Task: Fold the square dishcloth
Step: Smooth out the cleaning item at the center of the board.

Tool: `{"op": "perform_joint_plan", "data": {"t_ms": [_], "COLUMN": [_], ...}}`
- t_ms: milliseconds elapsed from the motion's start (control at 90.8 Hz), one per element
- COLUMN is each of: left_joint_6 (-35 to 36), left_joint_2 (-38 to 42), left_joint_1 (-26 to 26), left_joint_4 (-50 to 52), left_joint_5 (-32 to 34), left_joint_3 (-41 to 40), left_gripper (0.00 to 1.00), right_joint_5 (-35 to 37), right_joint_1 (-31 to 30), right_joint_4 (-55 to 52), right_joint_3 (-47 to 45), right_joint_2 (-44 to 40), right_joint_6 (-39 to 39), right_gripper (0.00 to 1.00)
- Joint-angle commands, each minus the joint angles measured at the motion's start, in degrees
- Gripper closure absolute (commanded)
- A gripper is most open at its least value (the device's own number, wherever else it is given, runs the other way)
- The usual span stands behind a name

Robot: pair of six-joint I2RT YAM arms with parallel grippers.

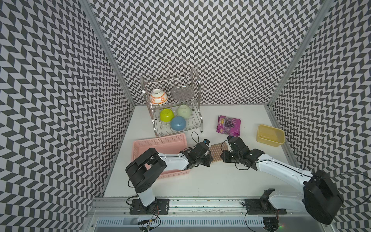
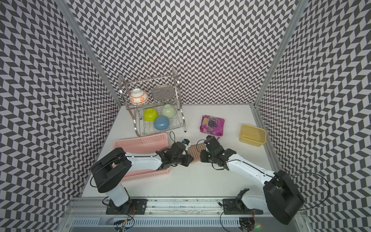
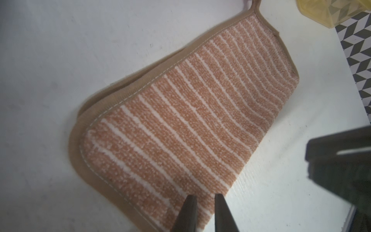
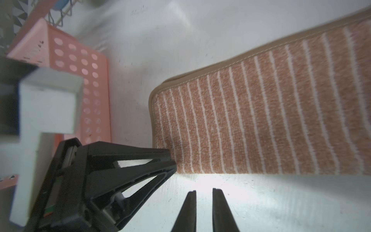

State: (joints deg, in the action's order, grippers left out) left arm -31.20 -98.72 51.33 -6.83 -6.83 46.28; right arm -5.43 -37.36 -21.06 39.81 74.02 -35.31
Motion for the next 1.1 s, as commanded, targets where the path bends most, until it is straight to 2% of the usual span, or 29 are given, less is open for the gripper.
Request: {"op": "perform_joint_plan", "data": {"t_ms": [0, 496, 771, 892, 1091], "left_joint_6": [-0.1, 0.0, 0.1, 0.2, 0.1], "left_joint_2": [-1.0, -2.4, -2.3, -2.3, -2.5], "left_joint_1": [0.0, -0.2, -0.2, -0.3, -0.3], "left_joint_4": [-1.5, -1.8, -1.6, -1.5, -1.7], "left_joint_5": [-0.3, -0.1, 0.1, 0.2, 0.0], "left_joint_3": [-0.4, -0.9, -1.0, -1.1, -0.9], "left_gripper": [0.8, 0.83, 0.83, 0.83, 0.83], "right_joint_5": [-0.7, -1.7, 2.4, 3.1, 0.4], "right_joint_1": [-1.7, -2.1, -1.9, -1.6, -1.9], "right_joint_4": [2.5, 6.5, 6.2, 5.9, 5.7], "right_joint_3": [0.7, 1.3, 1.2, 1.5, 2.1], "right_joint_2": [2.2, 7.5, 10.6, 11.1, 8.7], "right_joint_6": [-2.3, -2.7, -3.5, -3.7, -3.0], "right_gripper": [0.83, 0.83, 0.83, 0.83, 0.83]}}
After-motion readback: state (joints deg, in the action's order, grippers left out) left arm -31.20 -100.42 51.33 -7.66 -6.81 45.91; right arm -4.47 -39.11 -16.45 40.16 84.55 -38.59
